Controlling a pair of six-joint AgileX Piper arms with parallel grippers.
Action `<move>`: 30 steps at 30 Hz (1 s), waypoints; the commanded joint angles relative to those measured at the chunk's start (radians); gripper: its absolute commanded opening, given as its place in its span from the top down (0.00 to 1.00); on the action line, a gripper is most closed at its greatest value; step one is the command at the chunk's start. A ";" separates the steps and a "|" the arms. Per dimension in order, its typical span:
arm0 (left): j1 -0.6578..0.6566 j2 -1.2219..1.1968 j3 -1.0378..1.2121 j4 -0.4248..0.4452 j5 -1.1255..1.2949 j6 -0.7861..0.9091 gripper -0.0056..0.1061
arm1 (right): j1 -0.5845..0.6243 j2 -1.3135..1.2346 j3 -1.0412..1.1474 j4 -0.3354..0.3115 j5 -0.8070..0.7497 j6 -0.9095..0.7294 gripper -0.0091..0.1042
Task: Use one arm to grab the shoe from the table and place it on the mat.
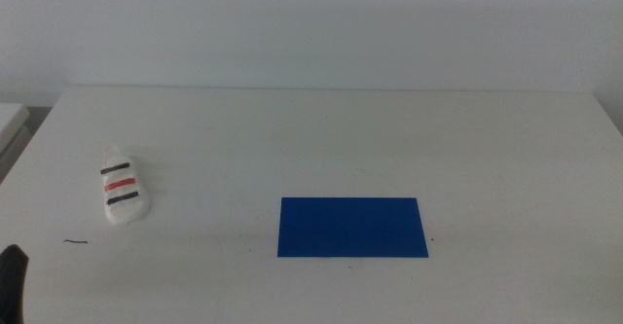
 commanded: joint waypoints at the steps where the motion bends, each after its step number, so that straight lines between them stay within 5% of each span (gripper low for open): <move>1: 0.006 0.084 -0.064 0.001 0.054 -0.002 0.11 | 0.000 -0.005 0.002 -0.005 -0.006 -0.006 0.22; 10: 0.041 0.857 -0.821 0.027 0.718 -0.023 0.11 | 0.000 -0.005 0.002 -0.005 -0.006 -0.006 0.22; 21: 0.038 1.607 -1.340 0.019 0.912 -0.285 0.11 | 0.000 -0.005 0.002 -0.005 -0.006 -0.006 0.22; 30: 0.038 1.903 -1.484 0.008 0.884 -0.285 0.11 | 0.000 -0.005 0.002 -0.005 -0.006 -0.006 0.22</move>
